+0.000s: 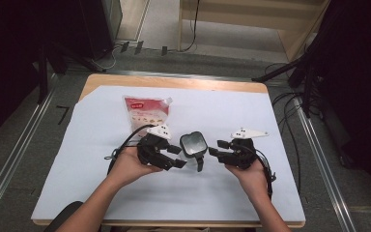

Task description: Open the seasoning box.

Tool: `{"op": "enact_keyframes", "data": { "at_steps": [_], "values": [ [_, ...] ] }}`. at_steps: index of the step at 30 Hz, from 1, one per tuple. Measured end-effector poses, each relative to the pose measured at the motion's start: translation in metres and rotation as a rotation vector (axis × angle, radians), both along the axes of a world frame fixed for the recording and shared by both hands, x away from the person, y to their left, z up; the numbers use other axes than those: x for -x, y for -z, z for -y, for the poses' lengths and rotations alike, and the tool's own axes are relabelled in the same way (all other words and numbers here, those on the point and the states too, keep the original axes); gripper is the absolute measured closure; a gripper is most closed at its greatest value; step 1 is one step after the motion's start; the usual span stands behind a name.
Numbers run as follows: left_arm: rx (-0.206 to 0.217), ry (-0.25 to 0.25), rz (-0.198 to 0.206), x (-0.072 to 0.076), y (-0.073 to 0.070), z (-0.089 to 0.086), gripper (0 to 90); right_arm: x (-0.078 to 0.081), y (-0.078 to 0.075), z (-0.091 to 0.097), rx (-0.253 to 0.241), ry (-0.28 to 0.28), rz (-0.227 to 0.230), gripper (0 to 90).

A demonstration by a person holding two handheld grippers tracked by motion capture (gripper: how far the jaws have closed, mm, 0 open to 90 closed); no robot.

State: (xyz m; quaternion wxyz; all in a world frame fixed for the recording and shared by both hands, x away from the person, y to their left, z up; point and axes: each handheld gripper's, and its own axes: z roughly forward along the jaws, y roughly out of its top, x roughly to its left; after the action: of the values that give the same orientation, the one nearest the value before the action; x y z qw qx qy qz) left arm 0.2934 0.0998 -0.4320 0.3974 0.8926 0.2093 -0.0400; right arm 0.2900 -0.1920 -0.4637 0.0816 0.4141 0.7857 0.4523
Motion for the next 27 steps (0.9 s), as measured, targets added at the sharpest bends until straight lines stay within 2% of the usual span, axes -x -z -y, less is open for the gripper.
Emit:
{"op": "enact_keyframes", "data": {
  "at_steps": [3,7,10,11,14,16,18,23,27],
  "values": [
    [0.005,-0.003,0.006,0.0,0.001,-0.003,43.3,0.005,-0.002,0.001,-0.008,0.001,-0.003,49.8],
    [-0.007,-0.002,-0.005,-0.002,0.001,-0.008,41.2,0.014,-0.005,0.003,-0.025,0.004,-0.018,50.7],
    [0.003,-0.003,-0.015,-0.003,0.001,-0.011,40.8,0.021,-0.007,0.003,-0.044,-0.009,-0.016,51.1],
    [0.011,0.004,-0.024,-0.004,0.001,-0.012,40.3,0.024,-0.008,0.002,-0.044,-0.011,-0.019,51.3],
    [0.004,0.021,-0.015,-0.003,0.001,-0.013,40.2,0.031,-0.009,0.001,-0.039,-0.022,-0.011,51.7],
    [-0.007,0.021,-0.018,-0.004,0.002,-0.014,40.1,0.035,-0.011,0.001,-0.034,-0.028,-0.007,52.6],
    [-0.001,0.011,-0.023,-0.005,0.003,-0.015,39.9,0.04,-0.013,0.0,-0.04,-0.033,-0.009,53.8],
    [-0.003,0.001,-0.008,-0.007,0.002,-0.018,39.6,0.05,-0.013,-0.005,-0.045,-0.065,0.001,59.3],
    [0.007,-0.003,-0.012,-0.009,0.003,-0.02,39.6,0.057,-0.012,-0.01,-0.057,-0.081,0.006,69.4]
  ]
}}
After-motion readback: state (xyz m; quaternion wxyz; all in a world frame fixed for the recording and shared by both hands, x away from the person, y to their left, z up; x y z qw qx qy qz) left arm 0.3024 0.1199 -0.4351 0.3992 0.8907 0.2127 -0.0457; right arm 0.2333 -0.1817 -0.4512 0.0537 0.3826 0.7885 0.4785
